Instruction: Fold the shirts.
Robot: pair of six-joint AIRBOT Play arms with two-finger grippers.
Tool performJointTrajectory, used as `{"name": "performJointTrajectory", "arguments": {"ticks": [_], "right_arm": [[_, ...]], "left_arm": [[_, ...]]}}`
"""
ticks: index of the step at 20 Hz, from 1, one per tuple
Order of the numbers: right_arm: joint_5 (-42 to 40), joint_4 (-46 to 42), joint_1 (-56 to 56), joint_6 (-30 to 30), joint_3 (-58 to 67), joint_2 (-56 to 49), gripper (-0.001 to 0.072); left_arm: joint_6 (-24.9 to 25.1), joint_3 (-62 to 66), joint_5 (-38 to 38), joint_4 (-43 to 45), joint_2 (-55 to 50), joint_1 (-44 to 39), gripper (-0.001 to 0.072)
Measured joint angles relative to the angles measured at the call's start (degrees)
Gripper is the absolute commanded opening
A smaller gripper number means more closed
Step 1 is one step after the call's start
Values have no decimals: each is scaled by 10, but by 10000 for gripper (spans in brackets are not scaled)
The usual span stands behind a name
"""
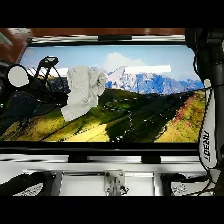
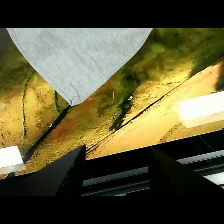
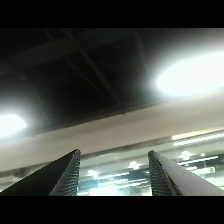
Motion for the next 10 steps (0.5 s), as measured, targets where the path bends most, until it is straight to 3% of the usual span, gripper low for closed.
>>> {"name": "performJointTrajectory", "arguments": {"ticks": [6, 8, 10], "right_arm": [[46, 24, -5, 13, 0, 0, 553], [-8, 37, -2, 36, 0, 0, 553], [-124, 45, 0, 53, 0, 1, 553]], "left_arm": [[0, 0, 1, 0, 0, 0, 460], [0, 0, 1, 0, 0, 0, 461], [0, 0, 1, 0, 0, 0, 461]]}}
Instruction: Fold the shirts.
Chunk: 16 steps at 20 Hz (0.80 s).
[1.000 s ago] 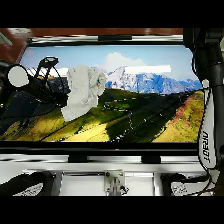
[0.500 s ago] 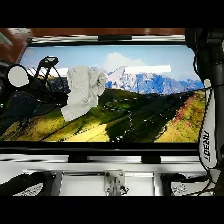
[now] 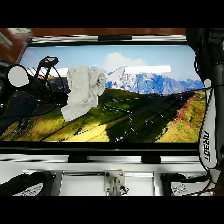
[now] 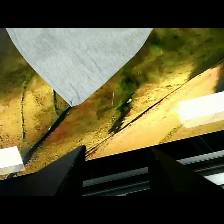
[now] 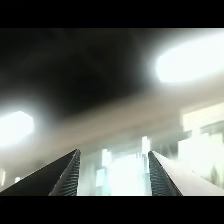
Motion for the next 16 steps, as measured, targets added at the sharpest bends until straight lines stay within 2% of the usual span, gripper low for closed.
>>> {"name": "performJointTrajectory", "arguments": {"ticks": [2, 3, 4, 7, 9, 12, 16], "right_arm": [[-168, -12, 1, 7, 0, -1, 553], [-270, -25, 1, 9, 0, -3, 553], [-374, -38, 2, 10, 0, -7, 553], [-703, -85, 2, 14, 0, -19, 553], [-869, -105, 2, 0, 0, -27, 553], [-1016, -115, 2, -31, 0, -33, 553], [-1086, -100, 2, -47, 0, -36, 553]], "left_arm": [[0, 0, 0, 0, 0, 0, 465], [0, 0, 2, 0, 0, 0, 541], [0, 0, 9, 0, 0, 0, 720], [-2, 0, 52, 0, -10, 1, 720], [-5, 0, 87, -2, -27, 8, 720], [-14, 9, 127, 0, -75, 29, 720], [-17, 40, 153, -1, -166, 48, 720]]}}
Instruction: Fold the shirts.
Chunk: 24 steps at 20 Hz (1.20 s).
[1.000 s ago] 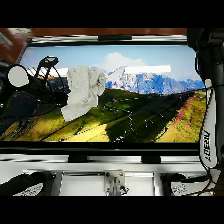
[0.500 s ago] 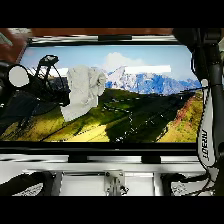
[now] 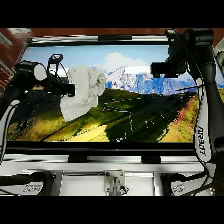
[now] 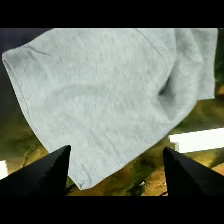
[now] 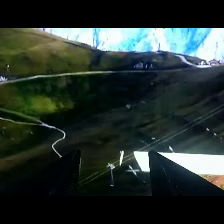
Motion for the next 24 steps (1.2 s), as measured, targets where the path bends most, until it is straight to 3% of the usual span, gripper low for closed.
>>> {"name": "performJointTrajectory", "arguments": {"ticks": [6, 7, 8, 9, 10, 12, 18, 24], "right_arm": [[-10, 13, 0, -2, 0, -1, 553], [-10, 14, 0, -2, 0, -1, 553], [-9, 16, 0, -2, 0, -1, 553], [-9, 18, 0, -2, 0, -1, 553], [-9, 21, 0, -2, 0, -1, 553], [-12, 23, 0, -5, 0, -1, 553], [-15, 9, -32, -20, 0, 32, 553], [48, -15, -102, 8, 0, 165, 554]], "left_arm": [[-1, 20, 19, -77, -111, 1, 708], [-2, 21, 26, -95, -124, 1, 603], [-3, 22, 32, -112, -135, 1, 395], [-3, 22, 38, -125, -143, 1, 238], [-3, 23, 43, -138, -150, 1, 130], [-1, 24, 41, -163, -156, 1, 33], [80, 63, 20, -231, -64, -29, 33], [96, 76, 64, -302, 19, -174, 34]]}}
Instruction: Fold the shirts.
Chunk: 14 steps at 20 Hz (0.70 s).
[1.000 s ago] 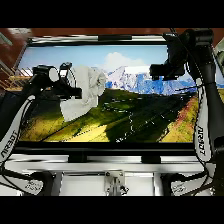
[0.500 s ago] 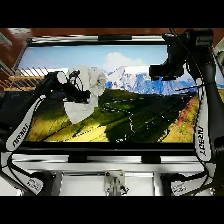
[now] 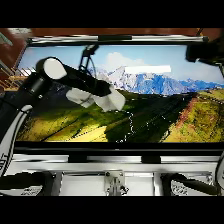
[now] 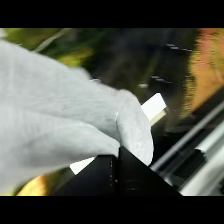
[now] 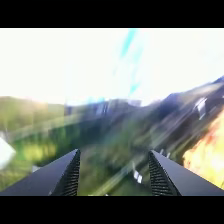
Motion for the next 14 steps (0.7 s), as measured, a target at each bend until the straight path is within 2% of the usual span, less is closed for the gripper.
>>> {"name": "performJointTrajectory", "arguments": {"ticks": [2, 3, 4, 5, 9, 11, 13, 14], "right_arm": [[12, -2, -16, 7, 0, 40, 554], [12, -3, -21, 9, 0, 55, 553], [8, -4, -25, 10, 0, 67, 553], [-6, -4, -28, 10, 0, 76, 554], [-77, -3, -33, -5, 0, 76, 555], [-120, -2, -34, -21, -12, 59, 555], [-143, 13, -39, -35, -52, 44, 555], [-146, 27, -43, -40, -83, 39, 555]], "left_arm": [[-19, 1, 52, -14, -22, -58, 39], [-28, 2, 71, -20, -37, -81, 177], [-35, 3, 85, -28, -53, -98, 546], [-41, 4, 87, -31, -65, -106, 686], [-49, 5, 10, -22, -73, -68, 672], [-49, 5, -42, 17, -53, -21, 580], [-47, -4, -102, 75, -32, 28, 582], [-40, -18, -127, 100, -20, 54, 631]]}}
